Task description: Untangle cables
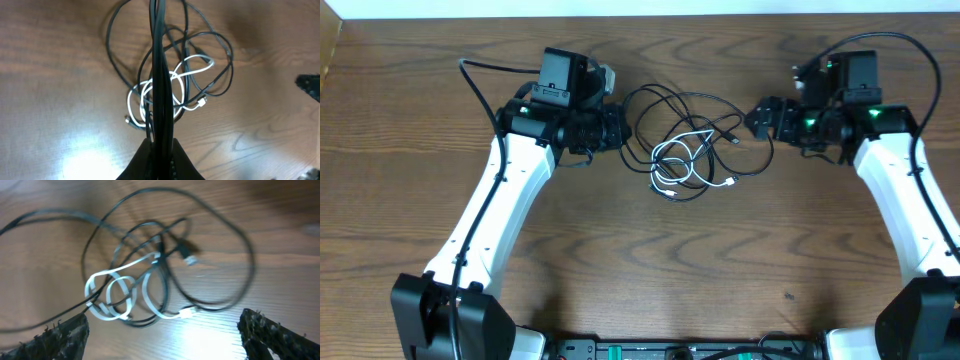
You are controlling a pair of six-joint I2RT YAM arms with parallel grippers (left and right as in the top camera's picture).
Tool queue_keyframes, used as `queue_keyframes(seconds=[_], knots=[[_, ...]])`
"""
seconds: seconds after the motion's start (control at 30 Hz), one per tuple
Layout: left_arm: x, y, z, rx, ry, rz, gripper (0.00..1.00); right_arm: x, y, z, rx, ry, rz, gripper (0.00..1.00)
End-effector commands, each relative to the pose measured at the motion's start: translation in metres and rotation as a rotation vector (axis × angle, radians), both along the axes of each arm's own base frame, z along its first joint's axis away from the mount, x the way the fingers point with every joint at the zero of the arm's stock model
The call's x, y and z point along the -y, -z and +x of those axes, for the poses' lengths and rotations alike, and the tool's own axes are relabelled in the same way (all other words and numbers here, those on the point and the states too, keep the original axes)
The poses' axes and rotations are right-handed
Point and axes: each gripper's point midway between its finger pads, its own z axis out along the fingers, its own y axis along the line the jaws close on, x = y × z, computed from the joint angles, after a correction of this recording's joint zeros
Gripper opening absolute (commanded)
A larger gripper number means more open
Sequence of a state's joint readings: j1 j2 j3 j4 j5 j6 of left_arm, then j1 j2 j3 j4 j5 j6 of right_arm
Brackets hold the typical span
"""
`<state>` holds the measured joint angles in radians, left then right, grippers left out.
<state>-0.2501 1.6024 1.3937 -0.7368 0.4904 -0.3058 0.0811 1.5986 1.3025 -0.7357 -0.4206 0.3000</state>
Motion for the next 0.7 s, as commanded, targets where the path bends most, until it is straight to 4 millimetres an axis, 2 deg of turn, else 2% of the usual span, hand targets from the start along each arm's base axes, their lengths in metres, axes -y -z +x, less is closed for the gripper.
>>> queue_keyframes(seconds=[0.0, 0.13, 0.2, 0.27, 0.47, 0.5, 0.67], knots=[[0.009, -0.058, 0.004, 0.199, 0.138, -0.118, 0.08, -0.033, -0.022, -0.005, 0.069, -0.127, 0.08, 0.94], [0.017, -0.115, -0.006, 0.345, 0.21, -0.253, 0.08, -0.059, -0.036, -0.003, 0.13, -0.2, 0.145, 0.92], [0.017, -0.134, -0.011, 0.404, 0.217, -0.27, 0.08, -0.074, -0.04, -0.002, 0.145, -0.212, 0.163, 0.9], [0.016, -0.145, -0.016, 0.434, 0.216, -0.274, 0.08, -0.087, -0.039, -0.003, 0.135, -0.219, 0.182, 0.89], [0.015, -0.149, -0.017, 0.42, 0.187, -0.291, 0.08, -0.124, -0.023, 0.005, 0.148, -0.272, 0.195, 0.86], [0.014, -0.149, -0.016, 0.421, 0.182, -0.287, 0.08, -0.128, -0.008, 0.011, 0.142, -0.276, 0.172, 0.83], [0.014, -0.149, -0.016, 0.42, 0.182, -0.287, 0.08, -0.137, 0.034, 0.013, 0.103, -0.348, 0.133, 0.81]])
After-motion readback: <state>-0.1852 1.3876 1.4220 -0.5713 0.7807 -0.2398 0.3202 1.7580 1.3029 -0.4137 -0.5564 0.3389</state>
